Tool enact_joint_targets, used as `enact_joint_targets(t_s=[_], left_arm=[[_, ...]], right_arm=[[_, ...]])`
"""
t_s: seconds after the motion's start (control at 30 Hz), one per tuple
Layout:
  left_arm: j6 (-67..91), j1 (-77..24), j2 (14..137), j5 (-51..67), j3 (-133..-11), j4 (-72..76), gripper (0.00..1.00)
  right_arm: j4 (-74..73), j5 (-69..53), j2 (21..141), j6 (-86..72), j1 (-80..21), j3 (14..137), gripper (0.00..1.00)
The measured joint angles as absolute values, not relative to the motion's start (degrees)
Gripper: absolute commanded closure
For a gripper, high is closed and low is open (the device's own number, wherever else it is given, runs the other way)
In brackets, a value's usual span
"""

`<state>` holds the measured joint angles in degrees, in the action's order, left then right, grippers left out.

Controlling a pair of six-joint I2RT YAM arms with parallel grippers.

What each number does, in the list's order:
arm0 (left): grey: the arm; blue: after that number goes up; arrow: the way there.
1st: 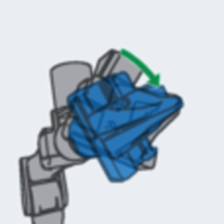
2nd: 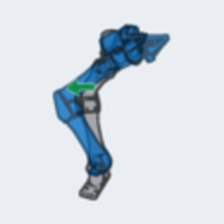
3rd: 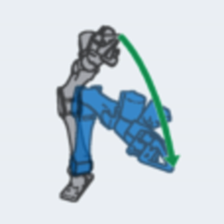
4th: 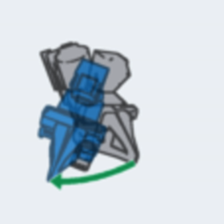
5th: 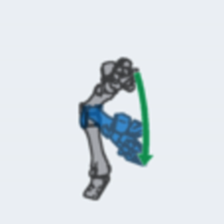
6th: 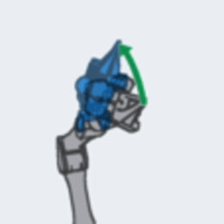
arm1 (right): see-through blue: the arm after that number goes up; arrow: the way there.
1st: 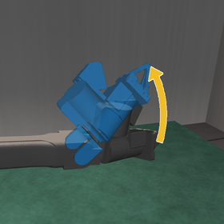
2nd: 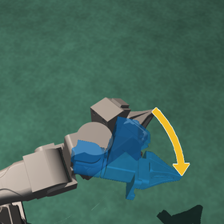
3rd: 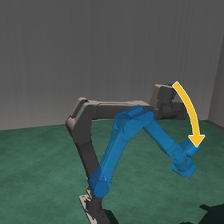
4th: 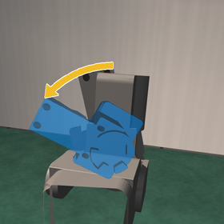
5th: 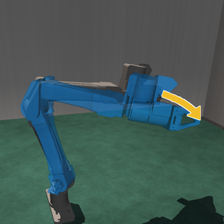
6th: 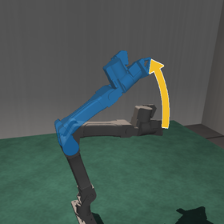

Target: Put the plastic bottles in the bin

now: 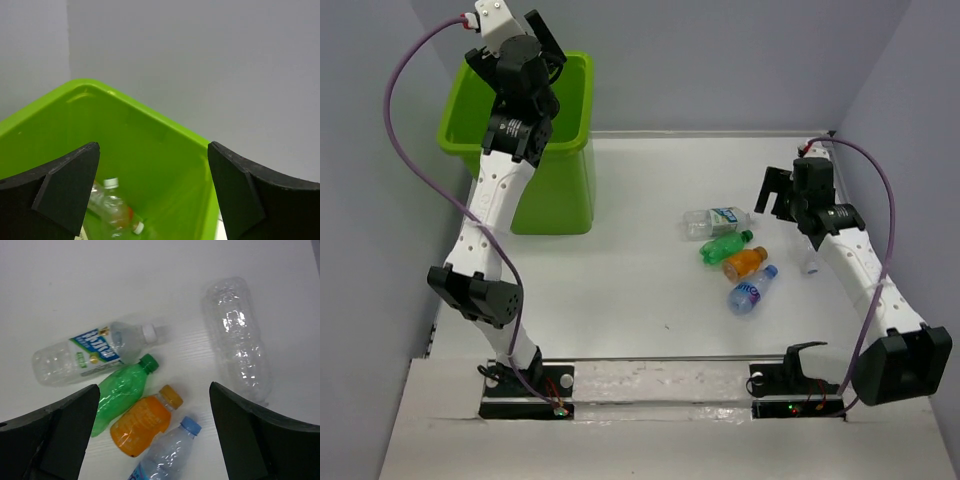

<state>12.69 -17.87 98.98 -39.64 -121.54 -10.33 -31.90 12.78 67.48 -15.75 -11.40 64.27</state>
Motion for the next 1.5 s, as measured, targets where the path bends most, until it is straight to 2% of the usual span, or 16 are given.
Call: enact_joint_targets(t_s=[0.17, 0.3, 0.53, 0.83, 0.97, 1.0, 1.1, 1.13, 1.33, 1.5], left_arm=[[13.45, -20.97, 91.55, -36.8, -121.4, -10.0, 0.01], [15.57, -25.96, 79.68, -31.29, -113.19, -7.46, 0.01], [20.05, -42.3, 59.81, -14.04, -85.95, -4.64, 0.01], [21.98, -57.78, 56.14, 2.68, -51.9, -7.94, 0.01], [22.15, -60.36, 50.89, 4.38, -44.27, -10.79, 0.01], [22.11, -60.34, 49.21, 4.29, -43.55, -11.11, 0.01], [21.89, -60.29, 44.73, 4.03, -42.92, -11.14, 0.01], [21.82, -60.29, 43.64, 4.03, -42.74, -10.85, 0.01], [21.91, -60.29, 40.58, 2.13, -39.27, -10.04, 0.01], [22.31, -60.29, 40.16, -0.47, -38.15, -11.44, 0.01]], right_arm=[[-31.2, 13.17, 74.87, -14.68, -3.86, 63.9, 0.02], [-29.32, 13.34, 80.44, -14.09, 0.64, 64.01, 0.0], [-27.35, 14.72, 90.65, -13.91, 3.77, 64.47, 0.0], [-25.67, 15.62, 101.75, -13.17, 6.76, 71.57, 0.01], [-25.34, 15.46, 108.27, -12.45, 7.01, 76.09, 0.1], [-25.32, 15.49, 109.25, -12.34, 7.01, 76.47, 0.24], [-25.26, 16.1, 111.07, -11.81, 7.01, 77.32, 0.35], [-25.12, 16.88, 111.02, -11.77, 7.01, 77.41, 0.41], [-25.45, 21.8, 109.38, -11.33, 6.98, 77.17, 0.45], [-26.5, 25.82, 96.01, -10.52, 4.75, 77.32, 0.48]])
